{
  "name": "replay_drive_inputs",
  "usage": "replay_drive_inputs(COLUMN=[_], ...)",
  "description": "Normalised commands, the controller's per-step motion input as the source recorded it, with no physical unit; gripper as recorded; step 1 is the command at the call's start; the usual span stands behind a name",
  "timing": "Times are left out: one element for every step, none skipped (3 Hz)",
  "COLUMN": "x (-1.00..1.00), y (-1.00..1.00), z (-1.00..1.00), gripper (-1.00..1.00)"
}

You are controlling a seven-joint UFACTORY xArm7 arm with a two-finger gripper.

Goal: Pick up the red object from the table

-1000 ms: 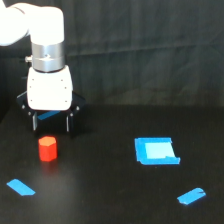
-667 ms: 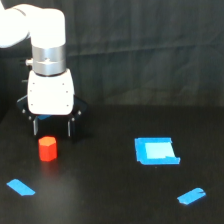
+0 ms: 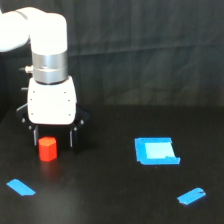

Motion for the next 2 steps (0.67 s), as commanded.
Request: replay_drive_inputs(x=[0.11,-0.04], y=[-0.42,0.10], z=[-0.29,-0.25], gripper=[0.42,-0.98])
